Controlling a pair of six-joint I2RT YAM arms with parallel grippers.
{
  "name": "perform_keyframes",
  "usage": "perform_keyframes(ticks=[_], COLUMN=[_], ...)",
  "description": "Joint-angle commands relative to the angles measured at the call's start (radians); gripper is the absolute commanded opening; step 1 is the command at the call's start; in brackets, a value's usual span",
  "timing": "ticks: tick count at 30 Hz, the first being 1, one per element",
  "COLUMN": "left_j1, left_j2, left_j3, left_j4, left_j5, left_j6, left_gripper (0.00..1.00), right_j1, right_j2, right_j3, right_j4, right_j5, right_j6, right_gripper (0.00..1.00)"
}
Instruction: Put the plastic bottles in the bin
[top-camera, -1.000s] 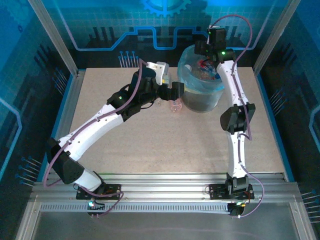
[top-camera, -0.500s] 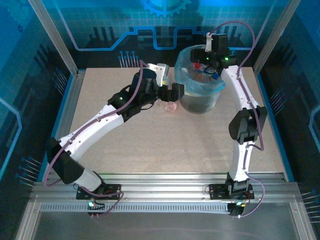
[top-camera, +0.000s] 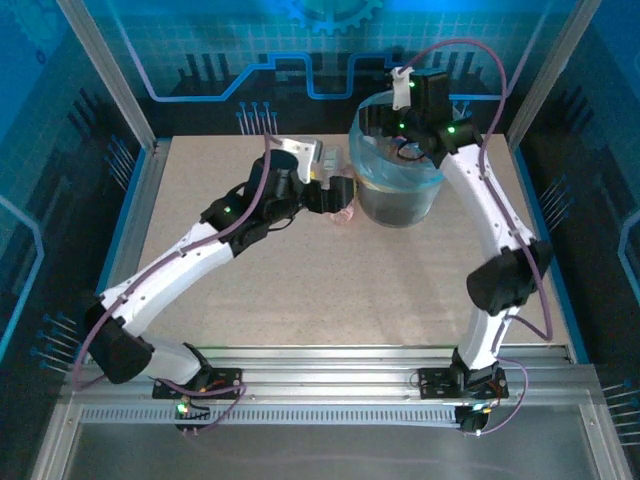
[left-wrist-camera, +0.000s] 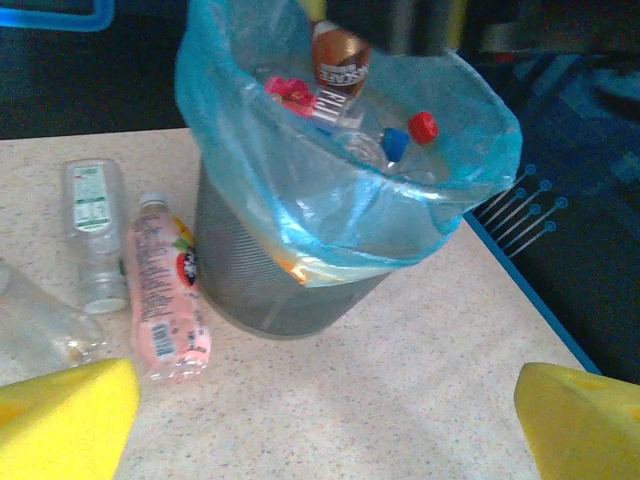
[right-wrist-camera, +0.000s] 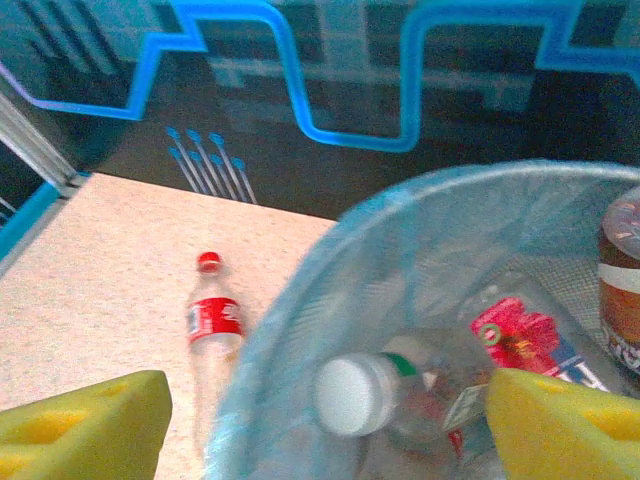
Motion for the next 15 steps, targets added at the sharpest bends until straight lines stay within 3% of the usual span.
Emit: perform_keyframes(ticks=[1,5,8,10,15], left_j1=[0.023,0.054,0.074,0.088,0.107], left_j2=[-0.087,-0.182,-0.254,-0.308,-0.448], left_j3=[-0.086,-0.226,-0.317,-0.377,-0.495], left_j4=[0.014,0.037,0.030,0.012,-0.035], left_j5=[-0.048,-0.056,-0.091,-0.115,-0.174], left_j6=[-0.033,-0.092,-0.118,-0.130,-0.152], left_gripper=[0.97,0.97,0.97,0.97,0.97], right_j1=[0.061,0.213,0.358,0.406,0.437], right_j2=[-0.092,-0.159,-0.155,-0.103,0.112], right_j3=[-0.060,-0.232,-0.326,-0.328,-0.159], right_j4=[-0.040,-0.002,0.037,0.036,-0.071], right_j5=[0.111,0.114,0.258,0.332,0.356], right_j6=[0.093,0.177,0.162,0.157,0.129], right_gripper=[0.81,0.80,0.81,0.81,0.82])
